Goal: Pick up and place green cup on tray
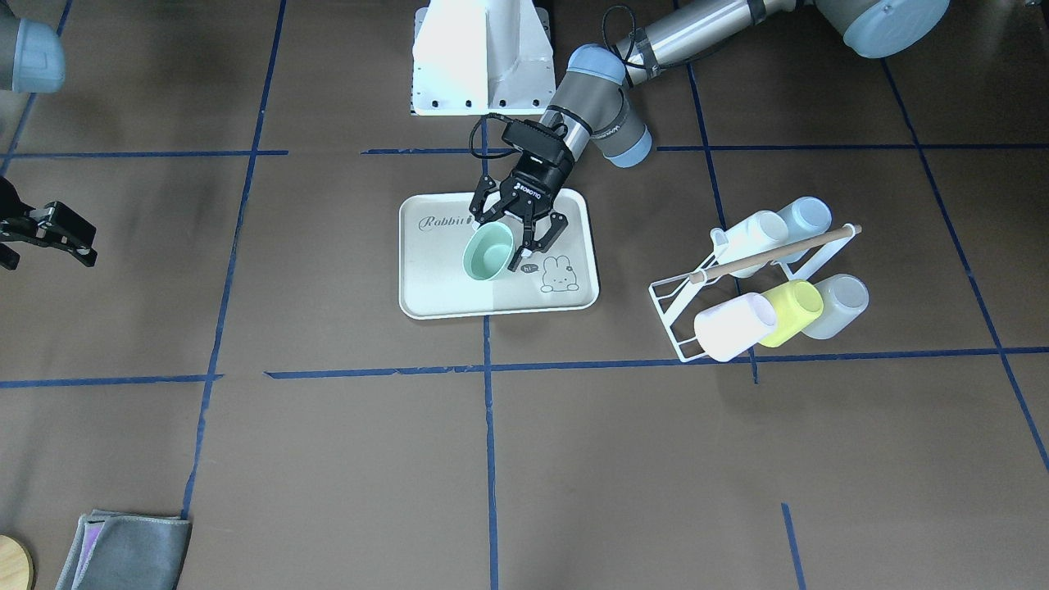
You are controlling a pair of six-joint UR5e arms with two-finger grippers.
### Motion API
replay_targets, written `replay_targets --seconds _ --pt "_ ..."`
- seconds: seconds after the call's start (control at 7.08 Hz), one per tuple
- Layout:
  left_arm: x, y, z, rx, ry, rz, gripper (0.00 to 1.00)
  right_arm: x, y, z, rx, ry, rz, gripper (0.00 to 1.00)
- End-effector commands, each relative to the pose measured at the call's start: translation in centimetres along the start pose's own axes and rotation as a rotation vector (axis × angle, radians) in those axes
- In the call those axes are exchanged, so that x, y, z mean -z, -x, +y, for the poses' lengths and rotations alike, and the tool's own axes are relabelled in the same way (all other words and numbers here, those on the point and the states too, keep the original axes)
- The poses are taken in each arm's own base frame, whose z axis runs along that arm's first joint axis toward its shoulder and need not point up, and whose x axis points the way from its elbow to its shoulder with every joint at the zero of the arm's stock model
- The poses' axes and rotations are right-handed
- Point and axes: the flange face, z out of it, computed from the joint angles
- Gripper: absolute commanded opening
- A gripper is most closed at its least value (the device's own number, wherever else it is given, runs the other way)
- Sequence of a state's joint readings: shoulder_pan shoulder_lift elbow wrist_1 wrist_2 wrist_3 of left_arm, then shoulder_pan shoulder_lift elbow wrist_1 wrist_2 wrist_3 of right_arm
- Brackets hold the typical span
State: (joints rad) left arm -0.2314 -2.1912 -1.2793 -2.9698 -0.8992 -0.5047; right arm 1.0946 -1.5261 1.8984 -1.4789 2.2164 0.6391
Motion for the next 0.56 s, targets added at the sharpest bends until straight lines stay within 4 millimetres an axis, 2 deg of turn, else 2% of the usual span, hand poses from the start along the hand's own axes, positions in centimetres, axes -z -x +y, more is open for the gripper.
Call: replay_targets --seconds 0.0,0.28,0.42 --pt "0.01 0.04 0.03 -0.001 0.0 -0.001 0.81 0.0 -0.04 0.07 0.0 0.003 -0.003 1.0" --pt "0.03 0.01 -0.04 0.0 0.0 0.001 0.85 0.0 -0.04 0.07 0.0 0.003 -0.003 1.0" --pt "0.01 0.01 -0.02 -0.013 0.001 0.001 0.92 0.02 -0.06 0.13 0.0 0.003 -0.003 1.0"
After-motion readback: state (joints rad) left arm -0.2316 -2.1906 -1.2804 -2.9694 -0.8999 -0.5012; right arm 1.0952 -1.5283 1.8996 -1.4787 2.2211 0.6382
